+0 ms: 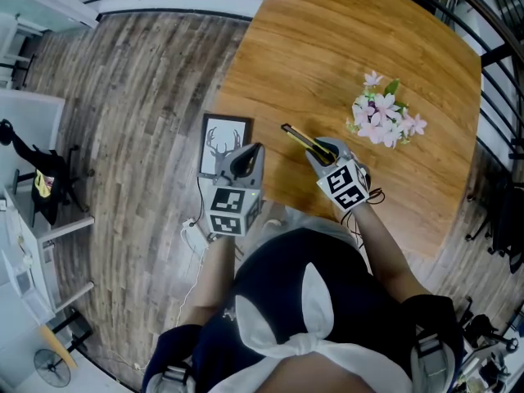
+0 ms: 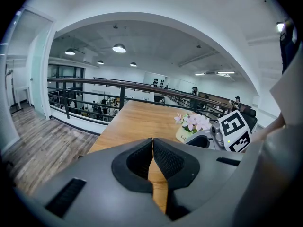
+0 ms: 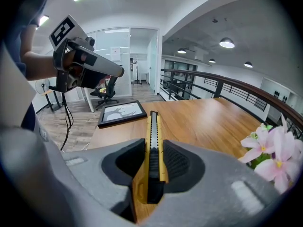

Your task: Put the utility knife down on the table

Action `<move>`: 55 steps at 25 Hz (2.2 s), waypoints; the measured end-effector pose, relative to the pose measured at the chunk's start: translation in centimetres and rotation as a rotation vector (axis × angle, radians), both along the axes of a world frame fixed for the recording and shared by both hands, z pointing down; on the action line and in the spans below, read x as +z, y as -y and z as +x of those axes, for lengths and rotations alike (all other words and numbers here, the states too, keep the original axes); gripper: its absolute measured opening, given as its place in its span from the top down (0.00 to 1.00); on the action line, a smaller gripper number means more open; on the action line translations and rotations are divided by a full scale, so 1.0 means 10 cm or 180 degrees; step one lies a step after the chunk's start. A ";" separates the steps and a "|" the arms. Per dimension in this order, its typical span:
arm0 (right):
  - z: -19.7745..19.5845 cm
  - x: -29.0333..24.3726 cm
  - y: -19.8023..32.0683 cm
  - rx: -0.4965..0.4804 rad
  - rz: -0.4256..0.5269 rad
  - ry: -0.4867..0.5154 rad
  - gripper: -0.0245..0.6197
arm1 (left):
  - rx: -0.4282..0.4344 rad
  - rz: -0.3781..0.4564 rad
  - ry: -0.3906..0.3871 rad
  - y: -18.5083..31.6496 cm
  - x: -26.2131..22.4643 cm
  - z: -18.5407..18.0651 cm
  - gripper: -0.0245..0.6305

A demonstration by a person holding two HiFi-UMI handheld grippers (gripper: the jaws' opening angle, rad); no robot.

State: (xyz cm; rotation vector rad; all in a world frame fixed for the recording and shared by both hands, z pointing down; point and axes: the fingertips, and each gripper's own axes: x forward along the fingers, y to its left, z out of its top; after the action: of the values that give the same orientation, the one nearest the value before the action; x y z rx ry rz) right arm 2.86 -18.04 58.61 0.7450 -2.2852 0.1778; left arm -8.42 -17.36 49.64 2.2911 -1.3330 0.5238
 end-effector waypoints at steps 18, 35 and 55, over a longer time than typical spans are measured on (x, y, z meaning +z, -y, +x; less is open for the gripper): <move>0.01 0.30 0.01 -0.0038 -0.0130 -0.0059 0.78 | 0.0075 -0.0069 0.0012 -0.04 0.07 0.12 0.93; -0.02 0.60 0.02 -0.0149 -0.0283 -0.0172 0.78 | 0.0077 -0.0074 0.0027 -0.05 0.13 0.09 0.93; -0.01 0.81 0.00 -0.0226 -0.0381 -0.0244 0.78 | 0.0137 -0.0076 0.0040 -0.04 0.12 0.15 0.93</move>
State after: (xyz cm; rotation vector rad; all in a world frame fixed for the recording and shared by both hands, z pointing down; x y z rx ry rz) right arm 2.80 -17.99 66.75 0.5983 -2.2033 0.2464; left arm -6.95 -16.95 50.83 2.3050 -1.2790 0.5661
